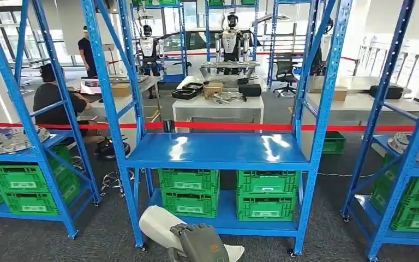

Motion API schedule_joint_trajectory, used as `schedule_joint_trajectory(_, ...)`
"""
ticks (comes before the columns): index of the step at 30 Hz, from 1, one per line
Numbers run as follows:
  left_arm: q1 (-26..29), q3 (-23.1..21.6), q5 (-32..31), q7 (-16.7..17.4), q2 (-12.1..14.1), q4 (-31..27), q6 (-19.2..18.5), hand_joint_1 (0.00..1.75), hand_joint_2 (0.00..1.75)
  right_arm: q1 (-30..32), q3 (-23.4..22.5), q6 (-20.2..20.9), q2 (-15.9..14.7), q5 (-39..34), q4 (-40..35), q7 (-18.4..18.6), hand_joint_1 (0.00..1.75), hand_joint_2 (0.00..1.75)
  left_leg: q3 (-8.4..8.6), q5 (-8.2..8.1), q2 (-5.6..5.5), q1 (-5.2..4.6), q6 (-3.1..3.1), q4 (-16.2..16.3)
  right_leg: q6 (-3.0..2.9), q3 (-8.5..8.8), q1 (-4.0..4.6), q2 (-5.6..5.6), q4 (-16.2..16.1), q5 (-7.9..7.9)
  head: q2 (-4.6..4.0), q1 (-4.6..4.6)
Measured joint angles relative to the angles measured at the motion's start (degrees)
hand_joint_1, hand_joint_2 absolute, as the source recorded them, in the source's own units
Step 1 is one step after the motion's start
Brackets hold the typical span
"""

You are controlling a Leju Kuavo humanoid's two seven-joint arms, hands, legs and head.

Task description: Take the parts from the cabinet and place them on the table.

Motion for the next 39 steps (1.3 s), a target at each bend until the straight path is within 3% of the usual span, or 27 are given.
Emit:
schedule_joint_trajectory(1, -0.1, 0.0, -0.2, 0.0, 0.0, 0.0, 0.0, 0.00, 1.75, 0.0, 0.0, 0.0, 0.0, 0.0, 0.0, 0.0, 1.75, 1.75, 2.60, 2.58, 0.54, 0.13, -0.09, -4.9, 0.20, 0.03, -0.07, -0.63, 0.2, -0.13, 0.00, 0.00)
schedule_joint_trajectory(2, -0.2, 0.0, -0.4, 0.1, 0.0, -0.1, 0.0, 0.00, 1.75, -0.1, 0.0, 0.0, 0.0, 0.0, 0.0, 0.1, 1.75, 1.75, 5.39, 4.73, 2.20, 0.15, -0.12, -10.0, 0.48, 0.07, -0.09, -1.22, 0.4, -0.31, 0.00, -0.02)
schedule_joint_trajectory(3, -0.5, 0.0, -0.6, 0.2, -0.2, -0.1, 0.0, 0.00, 1.75, -0.1, -0.1, 0.0, 0.0, 0.0, 0.0, 0.1, 1.75, 1.75, 6.42, 3.86, 5.28, -0.51, -0.19, -12.5, 0.96, -0.08, 0.50, -1.63, 0.8, -0.56, 0.00, -0.11)
schedule_joint_trajectory(4, -0.8, 0.0, -0.9, 0.4, -0.3, -0.2, 0.0, 0.00, 1.75, -0.1, -0.2, 0.1, -0.2, 0.0, 0.0, 0.2, 1.75, 1.75, 6.51, 4.15, 4.58, -0.54, 1.14, -12.7, 1.30, -0.27, 0.66, -2.09, 1.1, -0.64, 0.00, -0.11)
schedule_joint_trajectory(7, -0.8, 0.0, -1.2, 1.1, -0.4, -0.2, 0.0, 0.00, 1.75, 0.2, -0.3, 0.1, -0.4, 0.5, 0.0, 0.1, 1.75, 1.75, 5.68, 4.52, 2.53, -0.65, 2.26, -12.5, 1.97, -0.12, 0.65, -3.99, 1.0, -0.46, 0.00, 0.24)
schedule_joint_trajectory(8, -0.7, 0.0, -1.2, 1.2, -0.6, -0.1, 0.2, 0.00, 1.75, 0.3, -0.4, 0.3, -0.5, 0.7, 0.0, -0.1, 1.75, 1.75, 5.70, 4.84, 1.96, -0.38, 2.76, -12.7, 2.64, -0.28, 0.30, -2.81, 1.4, -1.13, 0.00, 0.35)
schedule_joint_trajectory(9, -0.8, 0.0, -1.1, 1.4, -0.7, -0.2, 0.5, 0.00, 1.75, 0.3, -0.4, 0.3, -0.5, 0.7, 0.0, -0.4, 1.75, 1.75, 5.50, 4.99, 1.44, -0.39, 3.00, -12.7, 2.81, -0.87, 0.12, 0.00, 3.2, -2.70, 0.00, 0.31)
schedule_joint_trajectory(10, -0.9, 0.0, -0.7, 1.4, -0.7, -0.2, 1.0, 0.00, 1.75, 0.3, -0.5, 0.6, -0.6, 0.7, 0.0, -0.7, 1.75, 1.75, 5.31, 5.17, 0.87, -0.39, 3.28, -12.7, 2.84, -2.38, 0.14, 1.67, 6.7, -4.95, 0.00, 0.46)
schedule_joint_trajectory(12, -1.0, 0.0, -0.2, 1.3, -1.1, -0.2, 1.7, 0.00, 1.75, 0.6, -0.5, 1.0, -1.1, 0.7, 0.0, -1.4, 1.75, 1.75, 4.89, 5.46, -0.65, -0.54, 3.69, -12.6, 2.79, -6.60, 0.19, 2.90, 16.1, -9.13, 0.00, 0.53)
schedule_joint_trajectory(13, -0.8, 0.0, -0.1, 1.2, -1.3, -0.2, 1.8, 0.00, 1.75, 0.8, -0.5, 1.2, -1.2, 0.7, 0.0, -1.5, 1.75, 1.75, 4.71, 5.58, -1.51, -0.61, 3.72, -12.6, 2.67, -7.85, 0.23, 3.00, 18.8, -9.62, 0.00, 0.52)
schedule_joint_trajectory(14, -0.5, 0.1, -0.1, 1.2, -1.5, -0.1, 1.9, 0.00, 1.75, 0.9, -0.5, 1.3, -1.2, 0.7, 0.0, -1.6, 1.75, 1.75, 4.57, 5.66, -2.28, -0.61, 3.70, -12.5, 2.50, -7.71, 0.26, 3.05, 18.6, -8.82, 0.00, 0.55)
schedule_joint_trajectory(16, -0.1, 0.4, 0.3, 1.4, -1.7, 0.0, 2.1, 0.00, 1.75, 0.8, -0.4, 1.9, -1.1, 0.7, 0.0, -2.0, 1.75, 1.75, 4.42, 5.79, -3.95, -0.59, 3.48, -12.2, 1.98, -3.89, 0.22, 3.62, 11.4, -4.61, 0.00, 0.57)
schedule_joint_trajectory(17, 0.0, 0.6, 0.4, 1.5, -1.9, 0.0, 2.3, 0.00, 1.75, 0.8, -0.3, 2.3, -0.9, 0.7, 0.0, -2.1, 1.75, 1.75, 4.42, 5.85, -4.73, -0.59, 3.38, -12.1, 1.72, -1.17, 0.18, 4.50, 6.4, -2.42, 0.00, 0.59)
schedule_joint_trajectory(18, 0.0, 0.9, 0.7, 1.5, -2.1, 0.0, 2.6, 0.00, 1.75, 0.6, -0.2, 2.8, -0.7, 0.7, 0.0, -2.1, 1.75, 1.75, 4.23, 5.96, -5.36, -0.46, 3.14, -12.1, 1.39, 0.52, 0.02, 7.65, 2.7, -2.24, 0.00, 0.59)
schedule_joint_trajectory(19, -0.1, 1.0, 0.9, 1.4, -2.2, -0.1, 2.8, 0.00, 1.75, 0.5, -0.1, 3.2, -0.3, 0.7, -0.1, -2.1, 1.75, 1.75, 3.89, 6.07, -6.10, -0.77, 2.66, -11.8, 1.62, 0.68, -0.20, 7.92, 1.8, -2.32, 0.00, 0.48)
schedule_joint_trajectory(22, 0.4, 1.2, 0.9, 1.1, -2.3, 0.0, 3.0, 0.00, 1.75, 0.2, 0.1, 3.8, 0.3, 0.7, -0.2, -1.9, 1.75, 1.75, 3.44, 6.95, -7.73, -0.19, 1.19, -12.6, 0.93, 0.62, 0.45, 6.35, 1.9, -1.90, 0.00, 0.59)
schedule_joint_trajectory(23, 0.5, 1.3, 0.9, 1.1, -2.2, 0.0, 3.0, 0.00, 1.75, 0.0, 0.2, 3.9, 0.7, 0.7, -0.3, -1.8, 1.75, 1.75, 3.03, 6.84, -7.53, -0.16, 0.98, -12.4, 0.30, 0.78, -0.08, 5.38, 1.1, -1.38, 0.00, 0.57)
schedule_joint_trajectory(24, 0.6, 1.4, 0.7, 1.0, -2.3, 0.0, 2.9, 0.00, 1.75, -0.1, 0.2, 3.9, 0.8, 0.6, -0.4, -1.5, 1.75, 1.75, 2.57, 6.00, -4.19, -0.57, 0.88, -11.3, 0.01, 0.92, 0.01, 4.81, 0.9, -1.19, 0.00, 0.28)
schedule_joint_trajectory(25, 0.4, 1.4, 0.2, 1.0, -2.3, 0.0, 2.6, 0.00, 1.75, -0.1, 0.2, 3.8, 0.9, 0.6, -0.7, -1.0, 1.75, 1.75, 1.19, 3.73, -1.81, -0.58, 0.56, -8.2, -0.31, 0.89, 0.09, 4.11, 0.9, -1.12, 0.00, 0.11)
schedule_joint_trajectory(27, 0.1, 1.4, -0.4, 1.0, -2.3, 0.0, 2.3, 0.00, 1.75, 0.3, 0.2, 3.8, 0.6, 0.6, -0.7, -0.3, 1.75, 1.75, -2.54, -0.59, -0.48, -0.42, 0.13, 0.5, -0.42, 0.67, 0.34, 2.28, 0.9, -1.15, 0.00, 0.07)
schedule_joint_trajectory(29, 0.0, 1.4, -0.5, 0.9, -2.3, 0.0, 2.1, 0.00, 1.75, 0.8, 0.2, 3.8, 0.3, 0.6, -0.7, -0.2, 1.75, 1.75, -3.77, -1.47, -0.23, -0.41, -0.06, 4.4, -0.47, 0.34, 0.45, 0.65, 1.0, -1.12, 0.00, 0.04)
schedule_joint_trajectory(30, 0.1, 1.4, -0.5, 0.9, -2.3, 0.0, 2.1, 0.00, 1.75, 0.9, 0.2, 3.8, 0.3, 0.6, -0.7, -0.1, 1.75, 1.75, -2.21, -0.05, -0.13, -0.41, -0.01, 2.1, -0.46, 0.17, 0.47, -0.08, 1.1, -1.12, 0.00, 0.04)
schedule_joint_trajectory(32, 0.1, 1.4, -0.9, 0.9, -2.2, -0.1, 2.0, 0.00, 1.75, 0.9, 0.2, 3.7, 0.3, 0.7, -1.0, 0.2, 1.75, 1.75, 3.66, 3.87, 1.02, -0.47, 0.32, -7.4, -0.39, 0.11, 0.49, -1.38, 1.4, -1.16, 0.00, 0.00)
schedule_joint_trajectory(33, -0.1, 1.4, -1.4, 0.9, -2.2, -0.2, 1.6, 0.00, 1.75, 1.1, 0.2, 3.3, 0.2, 1.1, -1.4, 0.8, 1.75, 1.75, 6.29, 4.09, 3.99, -0.81, 0.71, -12.2, -0.20, 0.22, 0.66, -1.97, 1.6, -1.28, 0.00, 0.00)
schedule_joint_trajectory(35, -0.6, 1.1, -2.5, 1.1, -2.2, -0.3, 0.9, 0.00, 1.75, 2.2, -0.4, 2.3, -0.6, 2.2, -2.2, 1.7, 1.75, 1.75, 6.47, 4.17, 3.43, -1.34, 1.99, -12.6, 0.52, 0.17, 1.05, -3.12, 1.5, -1.31, 0.00, 0.04)
schedule_joint_trajectory(38, -0.5, 0.8, -3.0, 2.1, -1.9, -0.3, 0.4, 0.00, 1.75, 3.7, -1.0, 1.1, -1.7, 3.3, -2.6, 1.6, 1.75, 1.75, 6.27, 4.83, 1.51, -1.14, 2.96, -13.1, 1.40, 0.51, 1.15, -4.74, 1.2, -1.24, 0.00, 0.13)
schedule_joint_trajectory(39, -0.4, 0.8, -3.0, 2.3, -1.9, -0.3, 0.4, 0.00, 1.75, 3.8, -1.1, 0.9, -1.8, 3.3, -2.7, 1.2, 1.75, 1.75, 6.21, 5.12, 1.12, -0.87, 3.13, -13.3, 1.82, 0.15, 0.65, -2.52, 2.1, -1.94, 0.00, 0.22)
